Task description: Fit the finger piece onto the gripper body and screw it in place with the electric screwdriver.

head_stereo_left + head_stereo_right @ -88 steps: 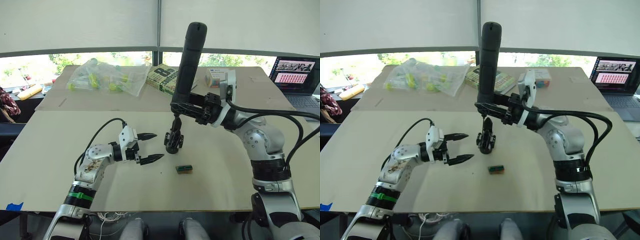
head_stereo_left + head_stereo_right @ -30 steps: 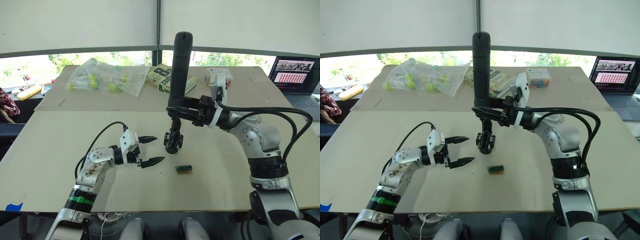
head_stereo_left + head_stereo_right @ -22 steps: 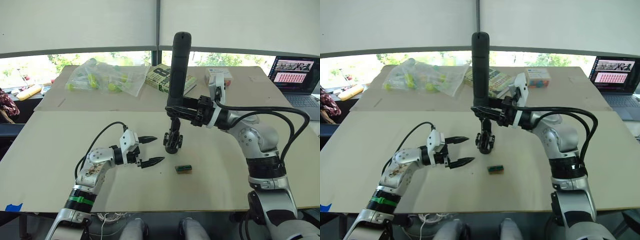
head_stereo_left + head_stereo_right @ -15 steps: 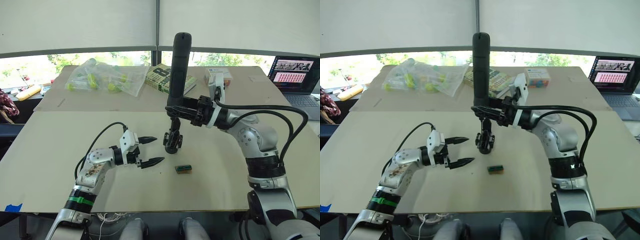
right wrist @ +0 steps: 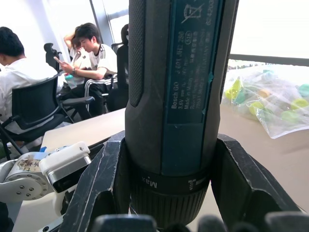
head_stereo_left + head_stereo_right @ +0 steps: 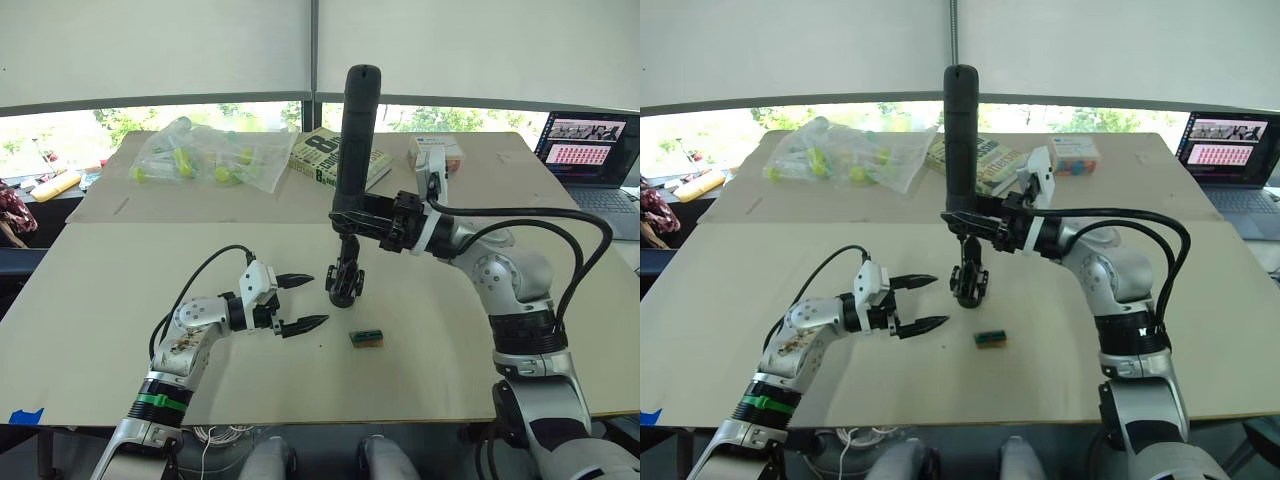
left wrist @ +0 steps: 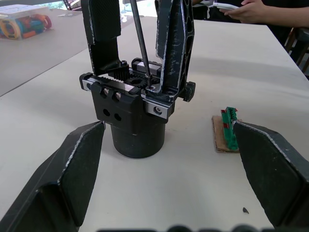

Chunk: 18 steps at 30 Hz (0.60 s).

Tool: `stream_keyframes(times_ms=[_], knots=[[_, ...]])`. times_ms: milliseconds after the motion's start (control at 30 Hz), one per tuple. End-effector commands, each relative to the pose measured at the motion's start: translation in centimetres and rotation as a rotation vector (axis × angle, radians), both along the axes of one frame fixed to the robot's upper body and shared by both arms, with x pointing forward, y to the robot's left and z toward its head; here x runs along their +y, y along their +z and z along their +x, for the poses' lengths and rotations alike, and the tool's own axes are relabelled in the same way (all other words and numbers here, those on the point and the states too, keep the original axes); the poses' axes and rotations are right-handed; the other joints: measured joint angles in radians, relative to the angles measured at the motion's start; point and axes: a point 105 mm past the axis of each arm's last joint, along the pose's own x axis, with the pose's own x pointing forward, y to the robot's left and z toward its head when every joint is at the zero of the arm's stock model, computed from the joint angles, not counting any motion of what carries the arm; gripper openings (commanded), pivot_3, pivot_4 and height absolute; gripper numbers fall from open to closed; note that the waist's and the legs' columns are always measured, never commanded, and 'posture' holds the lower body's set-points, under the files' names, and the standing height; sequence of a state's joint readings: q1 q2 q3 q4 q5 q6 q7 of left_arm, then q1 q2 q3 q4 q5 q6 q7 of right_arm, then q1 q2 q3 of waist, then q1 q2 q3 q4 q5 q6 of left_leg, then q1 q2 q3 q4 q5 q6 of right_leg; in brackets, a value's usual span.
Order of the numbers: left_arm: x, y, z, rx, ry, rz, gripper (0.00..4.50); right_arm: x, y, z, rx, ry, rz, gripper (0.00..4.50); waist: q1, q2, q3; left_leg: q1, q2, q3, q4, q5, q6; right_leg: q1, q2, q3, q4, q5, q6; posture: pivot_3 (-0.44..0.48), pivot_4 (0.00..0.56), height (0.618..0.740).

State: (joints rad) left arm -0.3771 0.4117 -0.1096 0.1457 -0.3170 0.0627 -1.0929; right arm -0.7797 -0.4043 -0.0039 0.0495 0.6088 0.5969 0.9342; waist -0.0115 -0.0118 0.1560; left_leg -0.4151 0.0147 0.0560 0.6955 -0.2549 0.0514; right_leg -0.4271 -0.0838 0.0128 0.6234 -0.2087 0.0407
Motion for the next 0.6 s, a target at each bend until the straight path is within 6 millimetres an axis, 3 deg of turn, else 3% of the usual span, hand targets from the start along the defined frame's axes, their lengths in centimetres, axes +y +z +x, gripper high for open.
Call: stream_keyframes(times_ms=[33, 600], knots=[[0.03, 0.42, -0.09, -0.033, -0.003, -0.005, 4.5, 0.07, 2.89, -0.58, -0.107, 0.026, 0.038, 1.92, 0.0, 0.0, 0.0, 0.0, 0.0, 0.0, 0.0, 0.0, 0.0, 0.0, 0.0, 0.0, 0.0, 0.0, 0.0, 0.0, 0.15, 0.74], [-0.07, 0.29, -0.17, -0.036, -0.008, 0.0, 4.5, -0.07, 3.41, -0.76, -0.111, 0.061, 0.035, 1.92, 0.0, 0.0, 0.0, 0.0, 0.0, 0.0, 0.0, 0.0, 0.0, 0.0, -0.001, 0.0, 0.0, 0.0, 0.0, 0.0, 0.15, 0.74]])
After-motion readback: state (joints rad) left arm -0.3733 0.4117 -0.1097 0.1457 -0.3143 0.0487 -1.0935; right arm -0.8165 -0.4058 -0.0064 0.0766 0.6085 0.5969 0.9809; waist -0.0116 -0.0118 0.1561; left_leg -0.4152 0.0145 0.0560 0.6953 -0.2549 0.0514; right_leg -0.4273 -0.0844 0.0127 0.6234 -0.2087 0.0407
